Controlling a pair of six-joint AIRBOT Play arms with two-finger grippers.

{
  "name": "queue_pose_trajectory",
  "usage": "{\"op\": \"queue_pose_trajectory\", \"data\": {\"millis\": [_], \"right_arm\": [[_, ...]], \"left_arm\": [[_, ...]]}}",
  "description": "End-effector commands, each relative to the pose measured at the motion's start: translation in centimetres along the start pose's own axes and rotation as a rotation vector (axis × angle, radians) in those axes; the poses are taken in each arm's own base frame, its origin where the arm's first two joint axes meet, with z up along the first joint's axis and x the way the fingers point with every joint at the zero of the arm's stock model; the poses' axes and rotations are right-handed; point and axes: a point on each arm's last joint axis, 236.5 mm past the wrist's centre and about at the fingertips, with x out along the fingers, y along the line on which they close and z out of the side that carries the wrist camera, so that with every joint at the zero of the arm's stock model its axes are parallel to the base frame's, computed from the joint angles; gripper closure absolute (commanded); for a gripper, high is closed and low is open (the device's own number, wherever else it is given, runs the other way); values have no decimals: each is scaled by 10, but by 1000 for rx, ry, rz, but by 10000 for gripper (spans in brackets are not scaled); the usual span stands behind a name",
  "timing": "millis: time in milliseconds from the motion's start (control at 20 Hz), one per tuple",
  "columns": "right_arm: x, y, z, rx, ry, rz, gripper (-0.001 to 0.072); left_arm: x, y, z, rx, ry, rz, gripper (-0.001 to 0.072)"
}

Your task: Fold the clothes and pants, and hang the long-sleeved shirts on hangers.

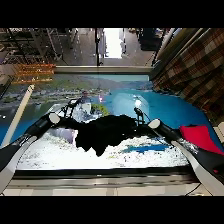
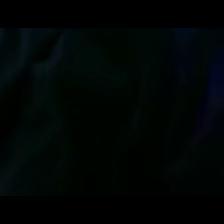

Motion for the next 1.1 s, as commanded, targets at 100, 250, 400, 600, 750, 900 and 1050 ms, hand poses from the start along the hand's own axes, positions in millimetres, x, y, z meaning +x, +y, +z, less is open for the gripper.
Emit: {"op": "queue_pose_trajectory", "data": {"millis": [100,250,400,600,750,900,1050], "right_arm": [[-25,1,9,-87,121,-134,695],[-127,32,6,-175,140,-161,695],[-232,115,10,-364,-40,-113,696],[-387,231,-27,-631,-411,-35,696],[-485,286,-60,-795,-735,-20,697],[-499,295,-37,-819,-836,-30,697],[-399,247,35,-679,-581,-48,697]], "left_arm": [[1,-2,1,27,20,-42,700],[-85,-13,39,147,-21,-105,701],[-214,-52,98,263,-191,-157,702],[-396,-124,141,414,-523,-99,702],[-496,-160,139,493,-729,41,701],[-519,-176,142,511,-819,43,702],[-464,-141,173,425,-731,-53,702]]}}
